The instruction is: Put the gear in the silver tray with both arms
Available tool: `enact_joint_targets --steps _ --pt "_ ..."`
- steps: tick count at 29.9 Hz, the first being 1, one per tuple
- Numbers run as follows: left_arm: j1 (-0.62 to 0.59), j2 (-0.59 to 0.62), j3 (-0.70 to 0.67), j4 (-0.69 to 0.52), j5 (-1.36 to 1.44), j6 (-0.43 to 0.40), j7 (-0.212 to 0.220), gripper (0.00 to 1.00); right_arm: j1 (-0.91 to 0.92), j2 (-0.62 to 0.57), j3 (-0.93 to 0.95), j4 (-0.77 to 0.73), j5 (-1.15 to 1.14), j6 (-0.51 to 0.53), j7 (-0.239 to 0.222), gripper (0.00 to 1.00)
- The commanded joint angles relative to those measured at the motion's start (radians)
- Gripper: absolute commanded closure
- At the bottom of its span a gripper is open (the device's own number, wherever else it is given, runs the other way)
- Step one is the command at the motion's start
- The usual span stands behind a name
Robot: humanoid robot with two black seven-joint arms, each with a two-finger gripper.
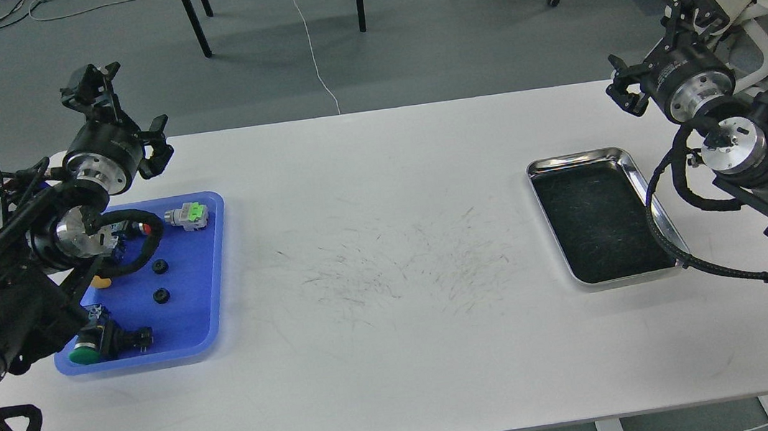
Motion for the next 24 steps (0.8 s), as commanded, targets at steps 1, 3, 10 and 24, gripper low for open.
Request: enact_joint_targets --steps 1,3,10,24 --pt "-0.001 -0.007 0.01 0.01 0.004 0.004 -0.017 0.01 0.004 0.0 -0.015 -0.002 0.0 0.0 0.001 0.01" --pt "-0.003 -0.002 0.031 0.015 0.005 -0.008 -0.018 0.01 0.004 0.003 -0.015 -0.002 0.0 0.0 0.001 0.01" --pt "-0.008 -0.001 0.066 0.021 0.016 0.001 -0.067 0.01 0.004 -0.001 -0.015 0.0 0.0 0.0 0.001 0.01" --pt "-0.029 0.002 0.143 0.059 0.076 -0.005 -0.072 0.02 0.004 -0.003 -0.016 0.003 0.0 0.0 0.001 0.01"
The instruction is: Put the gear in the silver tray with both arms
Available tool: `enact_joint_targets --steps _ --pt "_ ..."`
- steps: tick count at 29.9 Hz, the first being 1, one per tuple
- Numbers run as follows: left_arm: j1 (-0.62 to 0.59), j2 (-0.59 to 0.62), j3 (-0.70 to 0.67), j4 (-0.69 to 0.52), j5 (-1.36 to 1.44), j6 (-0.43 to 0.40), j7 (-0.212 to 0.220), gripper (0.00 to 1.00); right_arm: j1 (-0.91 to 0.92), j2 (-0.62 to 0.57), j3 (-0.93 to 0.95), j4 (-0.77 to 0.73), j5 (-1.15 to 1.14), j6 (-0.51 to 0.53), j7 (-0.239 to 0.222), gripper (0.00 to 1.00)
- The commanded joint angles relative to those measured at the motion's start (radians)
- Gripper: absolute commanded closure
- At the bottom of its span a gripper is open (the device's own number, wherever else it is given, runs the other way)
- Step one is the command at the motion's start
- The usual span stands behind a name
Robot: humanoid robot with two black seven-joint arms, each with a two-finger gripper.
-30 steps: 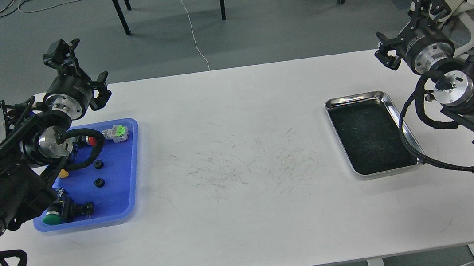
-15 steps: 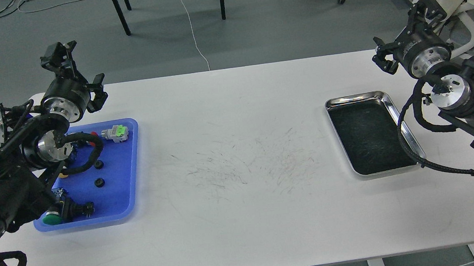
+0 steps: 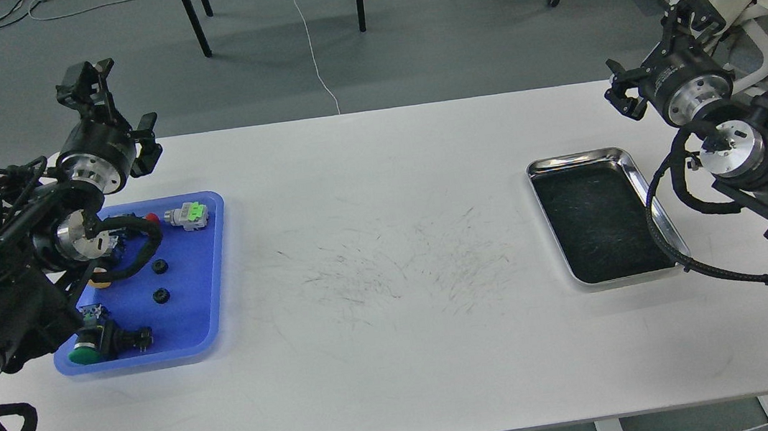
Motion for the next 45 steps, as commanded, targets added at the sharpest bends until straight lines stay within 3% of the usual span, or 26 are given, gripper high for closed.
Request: enact_joint_targets --steps 1,5,9,13,17,21,22,32,34,37,40,45 --pt "-0.009 -0.002 0.06 0.008 0.038 0.0 -0.002 0.02 0.0 -0.002 0.0 0.002 0.0 0.0 0.0 0.01" --pt "-0.03 0.001 0.068 0.023 0.042 -0.001 0.001 0.02 -0.002 -0.005 -0.001 0.002 0.0 0.002 0.0 0.01" --pt "-0.03 -0.005 0.071 0.043 0.039 0.025 -0.034 0.02 -0.002 -0.003 -0.006 0.002 0.0 0.0 0.0 0.01" --pt "-0.029 -0.011 0.074 0.05 0.051 0.111 -0.064 0.01 -0.002 0.0 -0.006 0.002 0.0 0.002 0.0 0.01" --pt "-0.03 -0.01 0.072 0.054 0.051 0.101 -0.074 0.01 -0.002 -0.002 -0.006 0.0 0.0 0.002 0.0 0.01" --pt "-0.027 -0.013 0.074 0.05 0.053 0.079 -0.163 0.01 -0.002 -0.003 -0.006 0.002 0.0 0.002 0.0 0.01" --pt "-0.027 -0.012 0.074 0.046 0.051 0.062 -0.166 0.01 -0.003 -0.003 -0.006 0.0 0.0 0.002 0.0 0.01" --pt "-0.032 0.048 0.198 0.024 0.053 -0.012 -0.166 0.01 -0.006 -0.003 -0.006 0.002 0.0 0.002 0.0 0.01" --pt "-0.032 0.065 0.201 0.016 0.054 -0.035 -0.137 0.02 -0.006 -0.003 -0.006 0.002 0.0 0.002 0.0 0.01" --pt "-0.036 0.068 0.296 0.011 0.062 -0.052 -0.055 0.02 -0.006 -0.003 -0.006 0.002 0.0 0.002 0.0 0.01" --pt "-0.059 0.073 0.413 -0.004 0.084 -0.05 -0.067 0.02 -0.006 -0.002 -0.006 -0.002 -0.002 0.002 0.0 0.01" --pt "-0.081 0.151 0.466 -0.071 0.157 -0.055 -0.068 0.02 -0.008 -0.003 -0.006 -0.002 -0.002 0.003 0.0 0.01"
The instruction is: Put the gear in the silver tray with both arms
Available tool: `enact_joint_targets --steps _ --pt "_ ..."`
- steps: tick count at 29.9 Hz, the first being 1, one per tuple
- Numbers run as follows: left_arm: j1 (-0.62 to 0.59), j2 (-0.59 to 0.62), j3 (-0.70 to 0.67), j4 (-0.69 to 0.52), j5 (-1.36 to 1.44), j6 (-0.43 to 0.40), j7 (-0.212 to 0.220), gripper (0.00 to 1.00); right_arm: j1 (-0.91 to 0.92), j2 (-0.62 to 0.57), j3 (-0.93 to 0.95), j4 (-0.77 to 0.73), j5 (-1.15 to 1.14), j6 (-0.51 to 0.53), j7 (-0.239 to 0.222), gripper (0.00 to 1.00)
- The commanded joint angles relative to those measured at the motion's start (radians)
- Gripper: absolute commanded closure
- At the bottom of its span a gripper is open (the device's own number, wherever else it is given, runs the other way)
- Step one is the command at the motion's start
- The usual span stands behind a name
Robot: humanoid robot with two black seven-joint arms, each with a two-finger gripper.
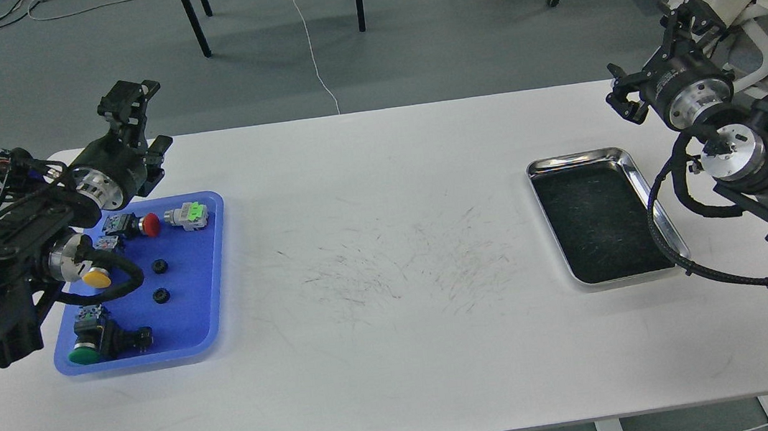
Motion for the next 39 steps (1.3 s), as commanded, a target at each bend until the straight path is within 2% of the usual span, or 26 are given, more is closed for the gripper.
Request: enact_joint_targets --steps 1,6,11,14,17,18,24,28,30,34,35,37,39 --pt "-0.023 0.065 0.064 -0.06 0.09 -0.005 -0.001 0.02 -0.002 -0.001 0.0 -0.001 -0.001 0.001 0.0 0.01" --pt "-0.08 0.185 0.149 -0.233 0.231 0.013 0.007 0.02 -0.002 0.001 0.0 0.0 -0.001 0.001 0.0 0.01" --pt "-0.101 0.222 0.14 -0.258 0.24 0.061 0.016 0.01 -0.006 0.004 0.0 -0.001 -0.001 0.0 0.002 0.01" --pt "-0.089 0.23 0.125 -0.244 0.219 0.131 -0.008 0.01 -0.012 0.007 0.0 0.0 -0.001 0.0 0.002 0.01" --pt "-0.074 0.26 0.102 -0.259 0.179 0.154 -0.093 0.01 -0.014 0.007 0.0 0.003 -0.001 0.0 0.002 0.01" --pt "-0.074 0.268 0.1 -0.259 0.174 0.162 -0.1 0.01 -0.013 0.007 0.0 0.005 -0.001 -0.002 0.002 0.01" --pt "-0.069 0.265 0.06 -0.247 0.127 0.318 -0.1 0.01 -0.014 0.008 0.0 0.005 -0.001 -0.002 0.002 0.01" --pt "-0.043 0.257 -0.007 -0.264 0.119 0.37 -0.1 0.01 -0.016 0.011 0.002 0.008 -0.001 -0.008 0.003 0.01" --pt "-0.034 0.245 -0.038 -0.259 0.119 0.355 -0.1 0.01 -0.016 0.013 0.002 0.011 -0.001 -0.019 0.003 0.01" --pt "-0.017 0.219 -0.03 -0.229 0.122 0.159 -0.1 0.02 -0.014 0.013 0.0 0.011 -0.001 -0.02 0.003 0.01" --pt "-0.017 0.22 -0.024 -0.232 0.127 0.144 -0.1 0.02 -0.014 0.013 0.002 0.011 -0.001 -0.02 0.003 0.01" --pt "-0.025 0.227 0.06 -0.219 0.145 0.136 -0.1 0.02 -0.014 0.013 0.0 0.011 -0.001 -0.02 0.003 0.01" --pt "-0.072 0.225 0.202 -0.216 0.18 0.142 -0.1 0.02 -0.014 0.016 0.002 0.011 -0.001 -0.02 0.003 0.01"
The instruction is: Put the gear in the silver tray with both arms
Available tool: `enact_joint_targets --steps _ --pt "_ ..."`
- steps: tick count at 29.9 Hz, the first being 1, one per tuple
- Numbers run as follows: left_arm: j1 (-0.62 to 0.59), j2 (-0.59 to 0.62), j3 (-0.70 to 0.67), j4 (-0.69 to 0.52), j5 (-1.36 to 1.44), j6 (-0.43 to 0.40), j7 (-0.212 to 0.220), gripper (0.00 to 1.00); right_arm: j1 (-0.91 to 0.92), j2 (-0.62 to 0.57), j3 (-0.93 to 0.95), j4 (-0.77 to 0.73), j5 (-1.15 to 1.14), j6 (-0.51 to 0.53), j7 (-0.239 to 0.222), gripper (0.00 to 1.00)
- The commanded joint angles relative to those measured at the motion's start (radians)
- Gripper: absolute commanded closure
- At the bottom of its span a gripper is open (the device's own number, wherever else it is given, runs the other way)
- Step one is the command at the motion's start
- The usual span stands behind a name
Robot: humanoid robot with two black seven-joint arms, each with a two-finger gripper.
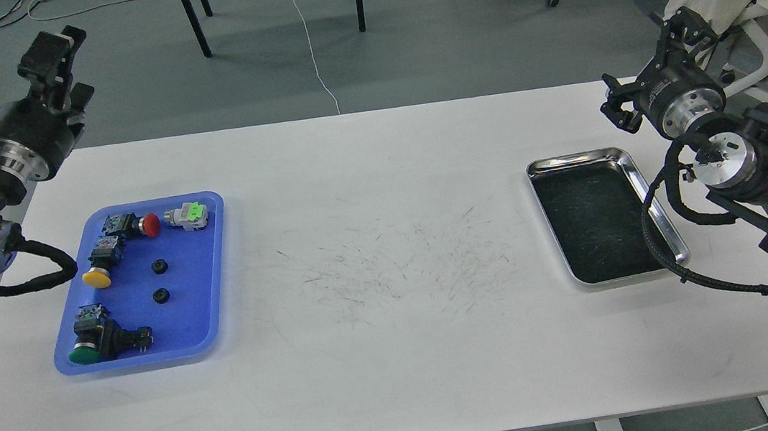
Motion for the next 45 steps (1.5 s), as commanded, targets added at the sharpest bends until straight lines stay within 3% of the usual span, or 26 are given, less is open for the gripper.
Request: enact_joint_targets --steps 1,4,14,16,23,27,29,32,38,41,45 --pt "-0.078 0.006 0.21 -0.001 0.065 -0.008 0.0 0.03 0.001 0.003 0.0 0.001 0.0 0.0 0.0 0.01" --pt "-0.103 0.015 0.269 -0.003 0.164 -0.017 0.0 0.04 0.001 0.003 0.0 0.0 0.0 0.0 -0.002 0.01" --pt "-0.09 0.112 0.267 -0.129 0.727 0.003 0.0 0.04 0.001 0.003 -0.001 0.001 0.0 -0.002 0.0 0.01" --pt "-0.088 0.147 0.261 -0.213 0.749 0.003 0.0 0.04 0.001 0.003 -0.001 0.003 0.0 -0.002 -0.002 0.01" --pt "-0.083 0.161 0.18 -0.277 0.708 0.107 0.0 0.05 -0.002 0.003 -0.001 0.011 0.0 -0.011 0.0 0.01" --pt "-0.082 0.139 0.114 -0.2 0.591 0.099 0.0 0.11 -0.002 0.004 0.0 0.012 0.0 -0.015 0.0 0.01" --pt "-0.073 0.139 0.097 -0.238 0.548 0.11 0.0 0.11 -0.002 0.009 -0.001 0.015 0.0 -0.017 0.0 0.01" --pt "-0.041 0.139 0.053 -0.186 0.501 0.125 0.0 0.16 -0.002 0.012 0.0 0.015 0.0 -0.017 0.0 0.01" --pt "0.048 0.126 -0.063 -0.196 0.243 0.141 0.0 0.18 0.0 0.014 -0.001 0.018 0.0 -0.026 0.0 0.01" --pt "0.076 0.057 -0.037 -0.219 0.273 0.154 0.0 0.18 0.0 0.014 -0.001 0.02 0.0 -0.031 0.0 0.01" --pt "0.069 0.003 0.113 -0.201 0.411 0.171 0.0 0.17 -0.003 0.012 0.0 0.026 0.0 -0.031 0.0 0.01"
